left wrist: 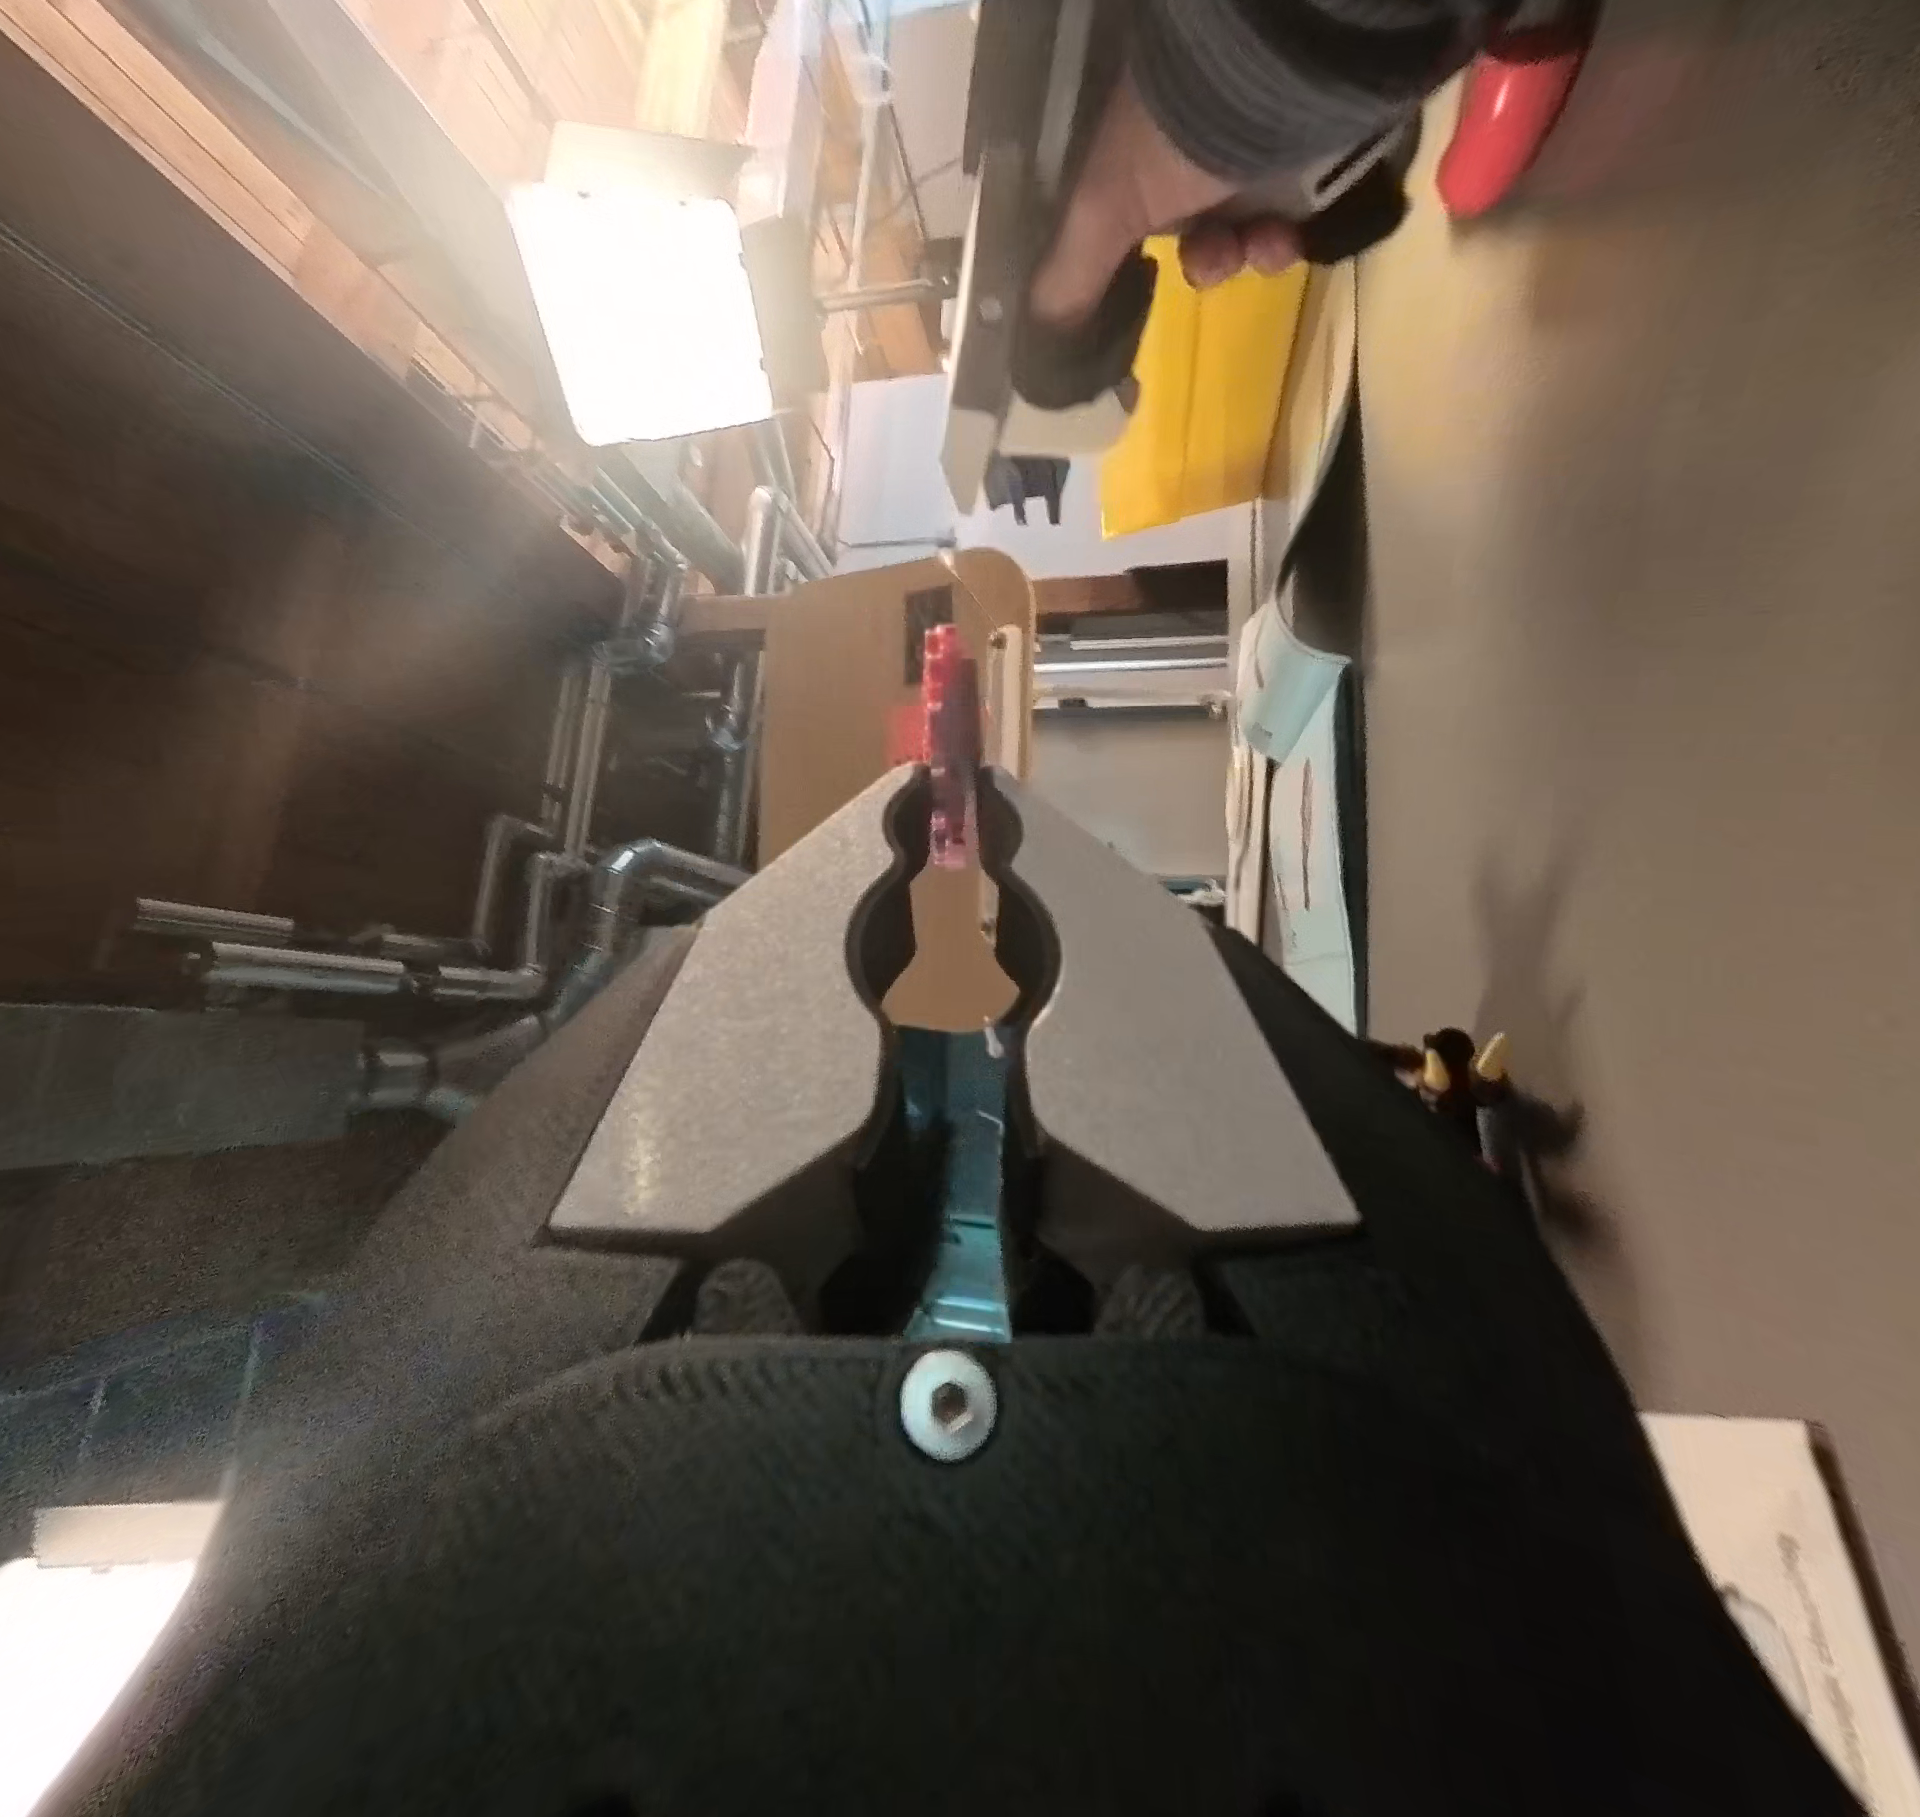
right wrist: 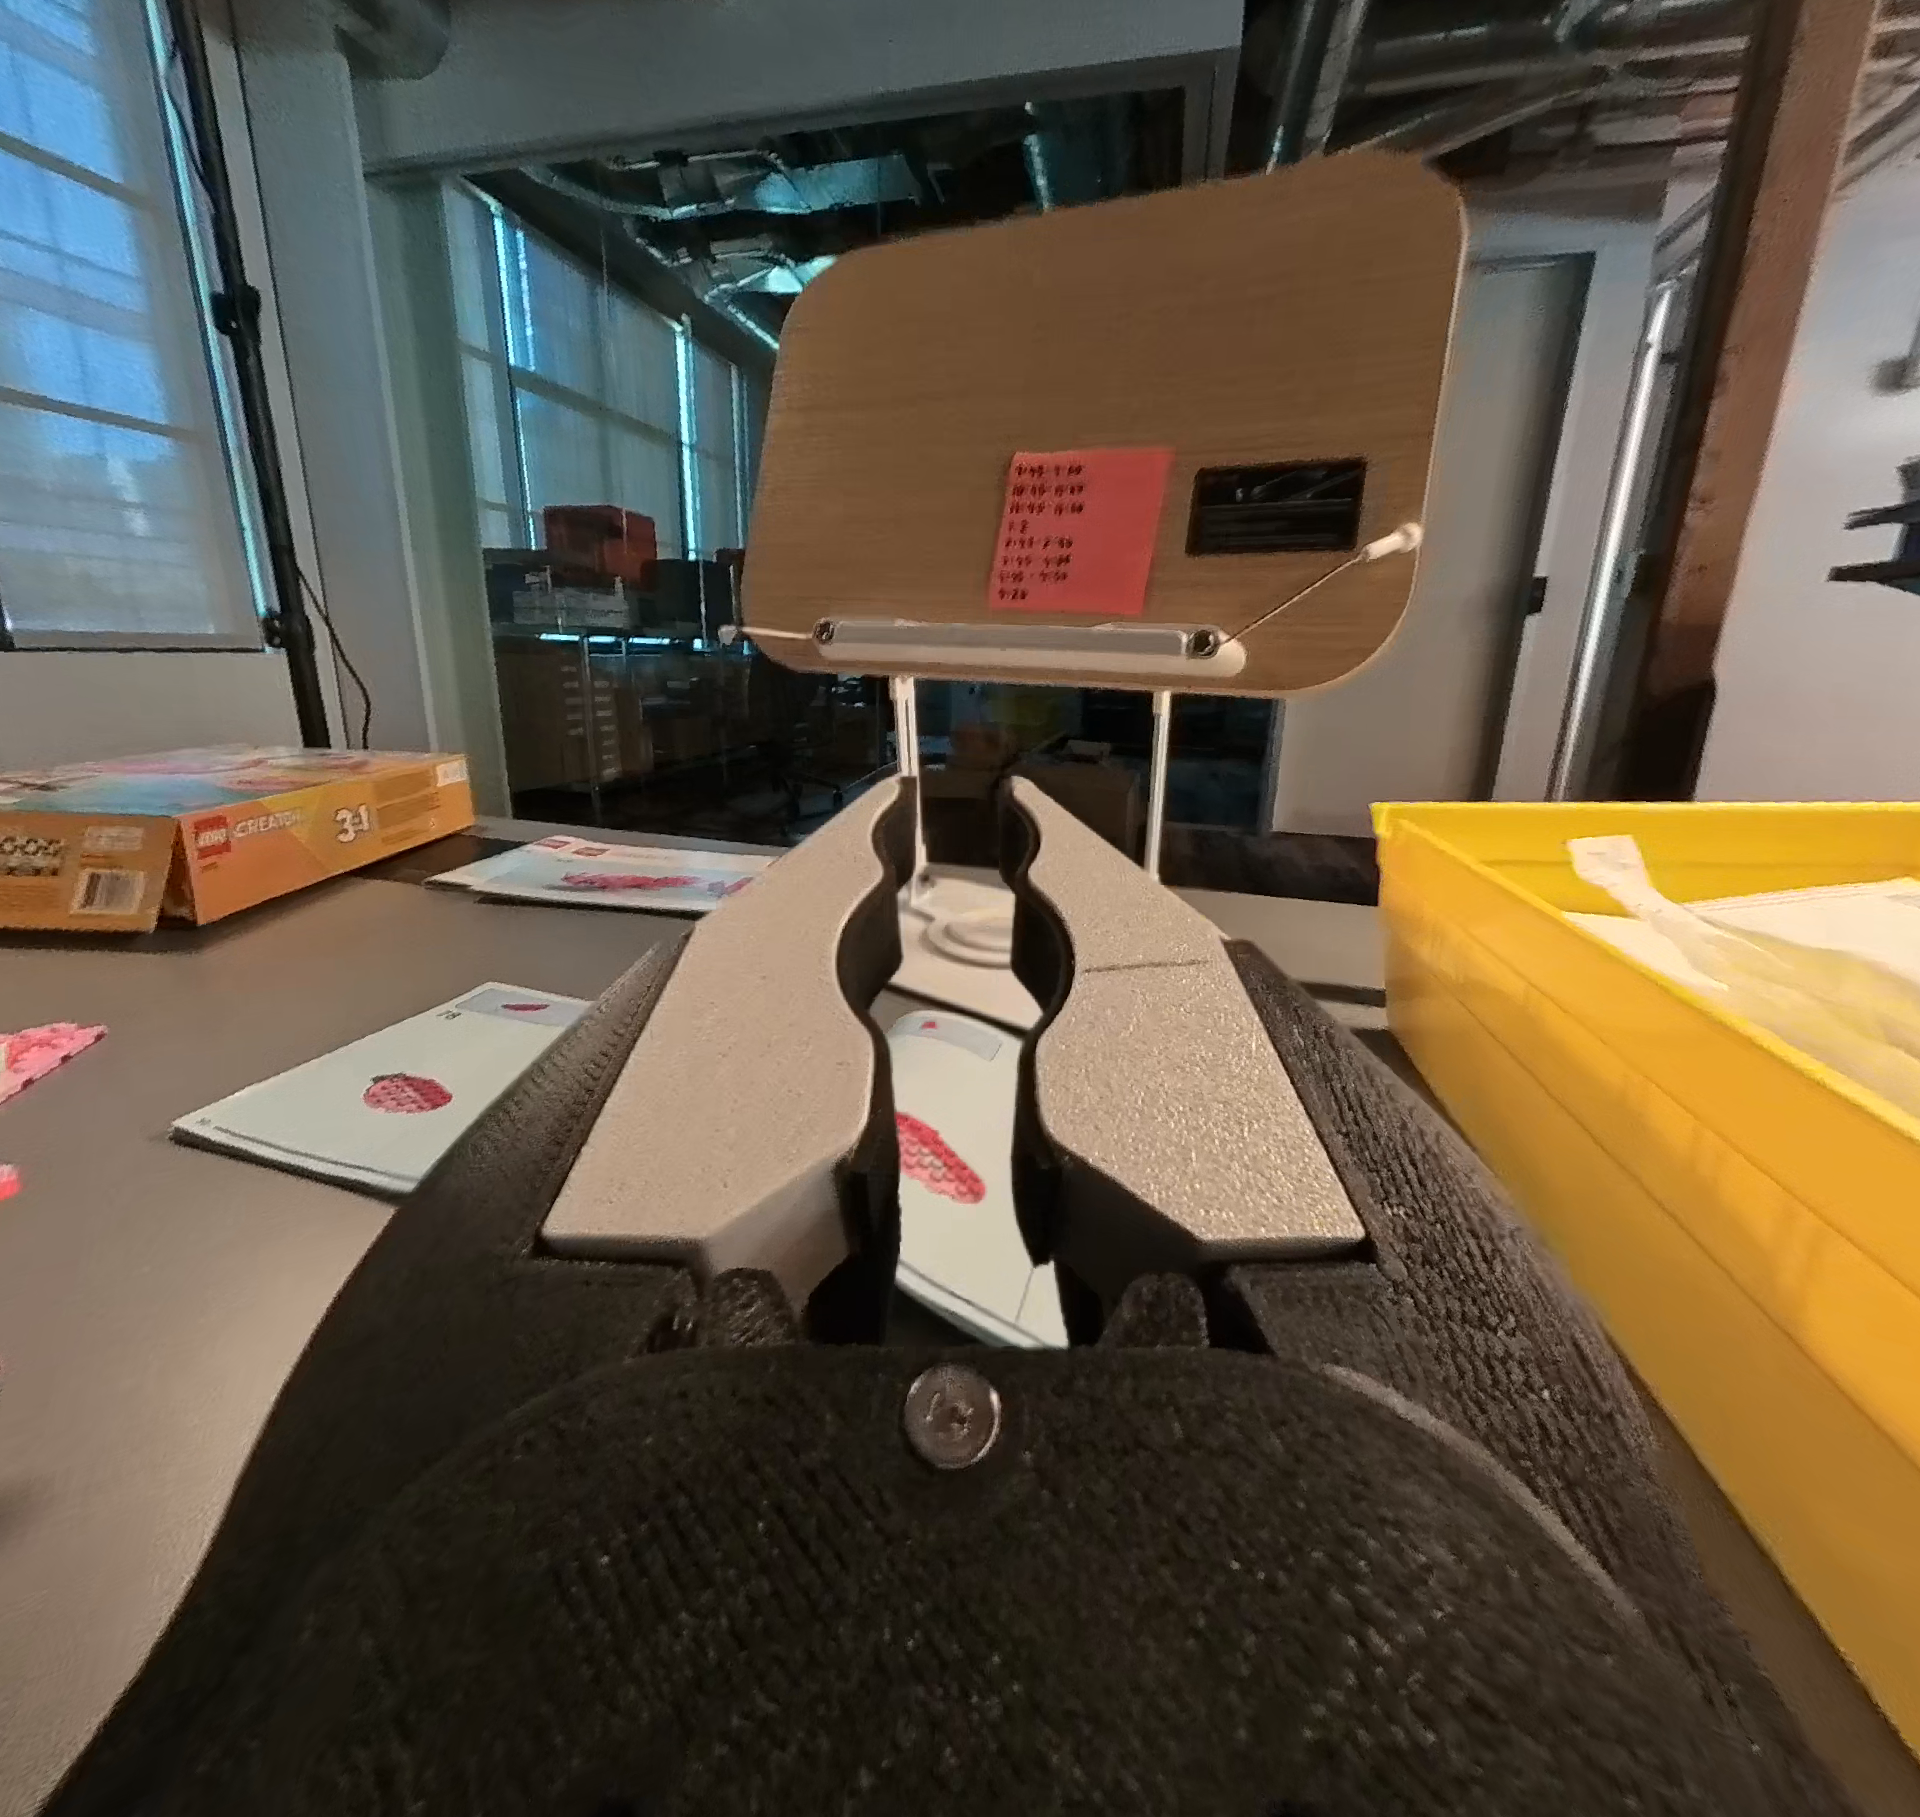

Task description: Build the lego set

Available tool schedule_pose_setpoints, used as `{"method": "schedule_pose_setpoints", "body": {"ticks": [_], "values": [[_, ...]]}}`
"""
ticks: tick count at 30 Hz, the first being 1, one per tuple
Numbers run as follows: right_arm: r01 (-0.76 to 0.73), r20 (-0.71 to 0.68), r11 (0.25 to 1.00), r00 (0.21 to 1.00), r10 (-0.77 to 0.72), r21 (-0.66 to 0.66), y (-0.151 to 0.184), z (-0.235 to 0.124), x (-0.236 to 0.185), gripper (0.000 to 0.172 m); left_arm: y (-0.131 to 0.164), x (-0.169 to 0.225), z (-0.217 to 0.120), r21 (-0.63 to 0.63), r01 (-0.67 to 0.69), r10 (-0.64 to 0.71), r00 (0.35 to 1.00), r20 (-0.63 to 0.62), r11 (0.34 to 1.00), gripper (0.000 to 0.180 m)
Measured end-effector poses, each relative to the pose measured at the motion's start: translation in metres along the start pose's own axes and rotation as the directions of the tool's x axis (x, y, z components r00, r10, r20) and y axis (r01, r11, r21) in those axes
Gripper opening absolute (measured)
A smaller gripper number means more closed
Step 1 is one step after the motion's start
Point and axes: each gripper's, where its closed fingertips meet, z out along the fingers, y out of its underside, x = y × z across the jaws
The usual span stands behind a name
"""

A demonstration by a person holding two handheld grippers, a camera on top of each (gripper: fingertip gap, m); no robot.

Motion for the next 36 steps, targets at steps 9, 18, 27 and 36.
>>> {"method": "schedule_pose_setpoints", "body": {"ticks": [9,18,27,36], "values": [[0.184,0.431,0.972,0.872,-0.232,0.149,-0.035,-0.022,-0.094,0.044,0.040,-0.012,-0.001,-0.089,0.264,-0.270,0.961,-0.056,0.960,0.007],[0.759,0.543,0.568,0.344,-0.766,0.320,0.019,-0.060,-0.186,0.051,0.049,0.010,-0.005,-0.110,0.299,-0.317,0.924,-0.215,0.948,0.007],[0.865,0.410,0.351,0.193,-0.891,0.358,0.031,-0.055,-0.196,0.019,0.035,0.024,-0.006,-0.086,0.270,-0.283,0.917,-0.282,0.959,0.006],[0.889,0.490,0.311,0.117,-0.864,0.335,0.048,-0.058,-0.198,0.005,0.035,0.038,-0.008,-0.098,0.224,-0.244,0.904,-0.352,0.970,0.007]]}}
